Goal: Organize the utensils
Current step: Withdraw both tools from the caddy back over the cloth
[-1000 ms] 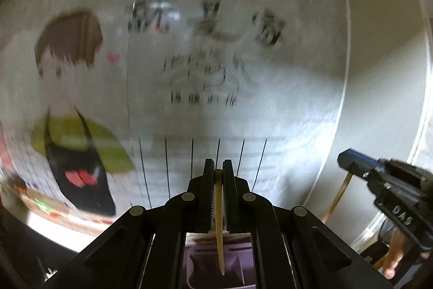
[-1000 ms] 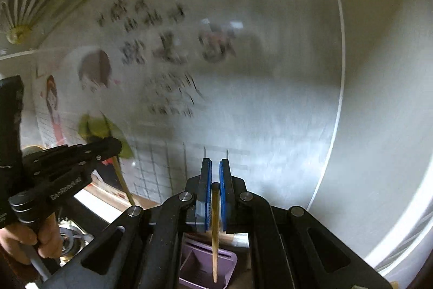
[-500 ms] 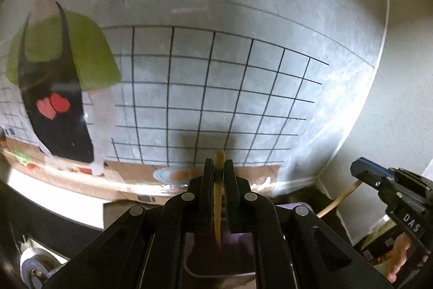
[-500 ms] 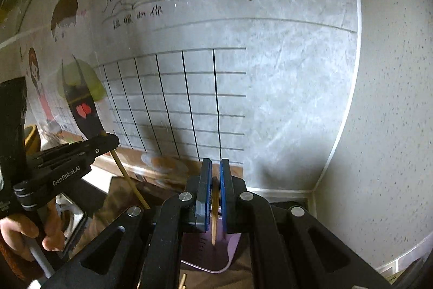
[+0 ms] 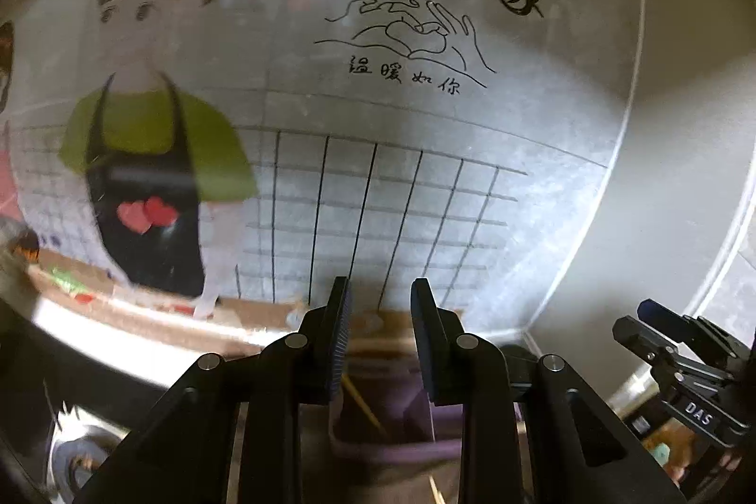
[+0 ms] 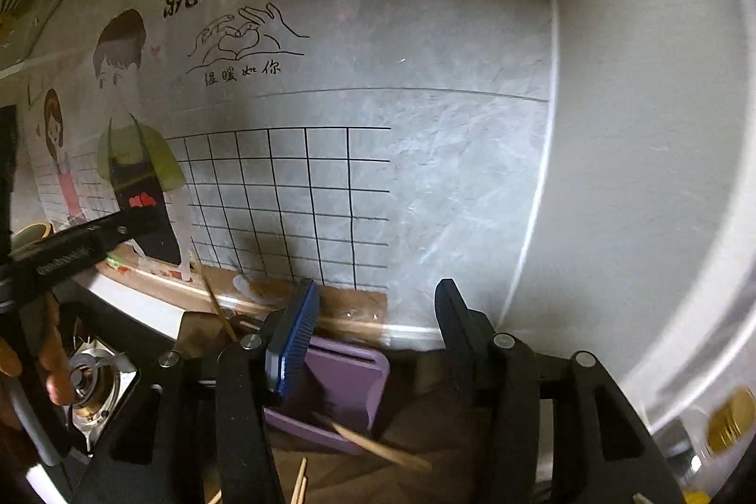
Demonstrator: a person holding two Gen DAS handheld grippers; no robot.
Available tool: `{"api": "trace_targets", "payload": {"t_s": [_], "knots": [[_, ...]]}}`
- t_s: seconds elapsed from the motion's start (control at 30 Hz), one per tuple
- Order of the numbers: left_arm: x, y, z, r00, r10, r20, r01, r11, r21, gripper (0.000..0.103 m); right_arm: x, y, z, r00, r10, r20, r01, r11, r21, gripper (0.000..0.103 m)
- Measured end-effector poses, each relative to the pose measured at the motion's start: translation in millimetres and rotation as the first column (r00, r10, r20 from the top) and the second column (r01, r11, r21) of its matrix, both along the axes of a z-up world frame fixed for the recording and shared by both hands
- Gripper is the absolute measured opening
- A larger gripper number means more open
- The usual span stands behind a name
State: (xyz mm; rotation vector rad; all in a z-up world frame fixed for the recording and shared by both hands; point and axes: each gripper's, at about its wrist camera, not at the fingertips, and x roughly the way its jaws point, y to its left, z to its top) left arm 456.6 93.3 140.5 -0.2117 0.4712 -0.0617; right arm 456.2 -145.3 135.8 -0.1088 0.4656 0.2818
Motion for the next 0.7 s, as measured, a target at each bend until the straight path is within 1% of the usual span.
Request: {"api": "trace_targets", "payload": {"t_s": [0.07, 0.1, 0.2, 0.37, 0.43, 0.5, 0.6, 0.7], "knots": [[-18, 1, -6, 1.000, -0.009, -0.014, 0.009, 1.000, -0.014, 0.027, -16, 0, -4, 1.000, -0.001, 0.002, 0.001, 1.000, -0.020, 0.051], [-30, -1, -11, 1.000, -0.016, -0.022, 0.016, 1.000, -0.018, 0.027, -24, 0, -6, 1.000, -0.001, 0.004, 0.001, 0.999, -0.034, 0.054], [-61, -7, -29, 0.999, -0.016, -0.049, 0.016, 1.000, 0.000, 0.027, -52, 2, -19, 1.000, -0.006, 0.001, 0.006, 0.996, -0.084, 0.058], [-112, -13, -73, 0.991, -0.025, -0.130, 0.022, 1.000, -0.019, 0.027, -95, 4, -46, 1.000, -0.001, -0.031, -0.003, 0.989, -0.147, 0.061], [-131, -16, -90, 0.987, -0.031, -0.161, 0.031, 1.000, -0.005, 0.027, -112, 5, -59, 0.999, 0.002, -0.048, -0.010, 0.986, -0.169, 0.062], [-146, -16, -104, 0.983, -0.031, -0.182, 0.032, 0.999, 0.004, 0.027, -127, 5, -72, 0.997, -0.002, -0.079, -0.012, 0.984, -0.179, 0.064], [-171, -7, -124, 0.976, -0.027, -0.215, 0.017, 0.999, -0.048, 0.027, -143, 6, -94, 0.992, -0.029, -0.122, 0.002, 0.977, -0.212, 0.064], [-194, -1, -141, 0.971, -0.005, -0.240, -0.010, 0.998, -0.061, 0.027, -160, 5, -119, 0.983, -0.010, -0.183, -0.030, 0.977, -0.213, 0.063]]}}
